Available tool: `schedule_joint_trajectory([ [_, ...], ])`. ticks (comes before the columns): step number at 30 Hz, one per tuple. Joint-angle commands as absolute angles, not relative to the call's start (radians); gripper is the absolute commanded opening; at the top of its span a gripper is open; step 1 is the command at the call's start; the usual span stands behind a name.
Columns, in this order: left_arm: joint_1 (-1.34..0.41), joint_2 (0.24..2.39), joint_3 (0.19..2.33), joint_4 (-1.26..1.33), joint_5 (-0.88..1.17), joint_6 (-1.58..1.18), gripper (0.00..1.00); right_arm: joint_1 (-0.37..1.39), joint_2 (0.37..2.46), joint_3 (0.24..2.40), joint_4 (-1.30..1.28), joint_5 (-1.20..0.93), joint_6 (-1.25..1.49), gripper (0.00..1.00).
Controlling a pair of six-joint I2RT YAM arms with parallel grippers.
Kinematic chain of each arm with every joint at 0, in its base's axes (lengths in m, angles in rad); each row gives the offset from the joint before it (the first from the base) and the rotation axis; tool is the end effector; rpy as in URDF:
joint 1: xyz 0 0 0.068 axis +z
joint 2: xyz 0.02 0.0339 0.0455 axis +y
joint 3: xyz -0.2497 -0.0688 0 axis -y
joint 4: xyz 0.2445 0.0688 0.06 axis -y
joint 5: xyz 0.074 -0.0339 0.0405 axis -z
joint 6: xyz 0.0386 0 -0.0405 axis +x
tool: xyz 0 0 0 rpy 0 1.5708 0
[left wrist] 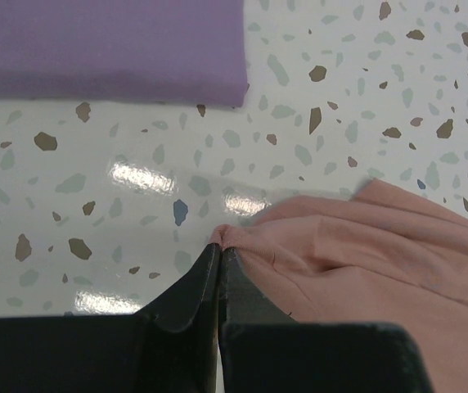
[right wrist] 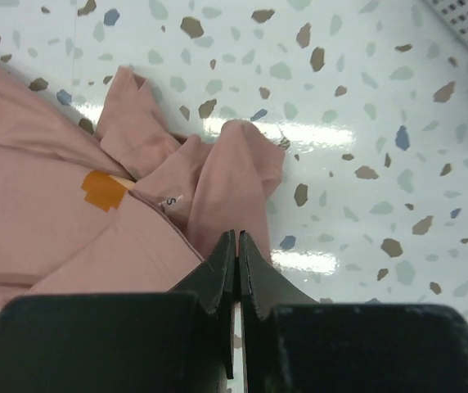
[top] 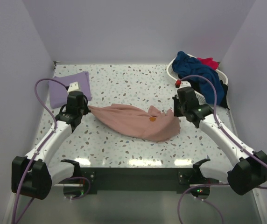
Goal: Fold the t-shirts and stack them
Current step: Flatten the tshirt out
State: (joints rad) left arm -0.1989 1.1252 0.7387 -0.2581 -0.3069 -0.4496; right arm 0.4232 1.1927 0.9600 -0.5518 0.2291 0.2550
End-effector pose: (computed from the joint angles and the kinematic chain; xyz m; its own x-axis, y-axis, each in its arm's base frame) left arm 0.2474 -0.0380 0.2357 -0.5095 -0.3199 -0.7988 -0.2996 0.9362 -0.1839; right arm 0.2393 0.0982 0.2687 -0.6872 -0.0401 -0.7253 -0.0827 0.9963 0.0233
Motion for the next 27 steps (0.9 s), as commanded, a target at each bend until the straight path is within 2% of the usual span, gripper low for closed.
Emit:
schedule_joint_trajectory([
  [1,-0.181,1.103,0.811,-0.259,-0.319,-0.426,0.00,0.410,1.132,1.060,-0.584,0.316,0.209,0.00],
  [8,-0.172,1.109,0.836,-0.278,-0.325,-0.440,0.00,0.394,1.120,1.114,-0.580,0.301,0.198,0.00],
  [12,-0.169,1.091,0.784,-0.270,-0.324,-0.454,0.00,0.391,1.124,1.010,-0.546,0.172,0.244,0.00],
  [17,-0.169,1.089,0.773,-0.271,-0.314,-0.456,0.00,0.393,1.088,0.920,-0.538,0.149,0.279,0.00],
  [20,-0.169,1.068,0.807,-0.281,-0.310,-0.454,0.00,0.393,1.031,0.966,-0.563,0.196,0.269,0.00],
  [27,-0.169,1.042,1.010,-0.301,-0.246,-0.394,0.00,0.393,1.023,1.290,-0.618,0.313,0.158,0.00],
])
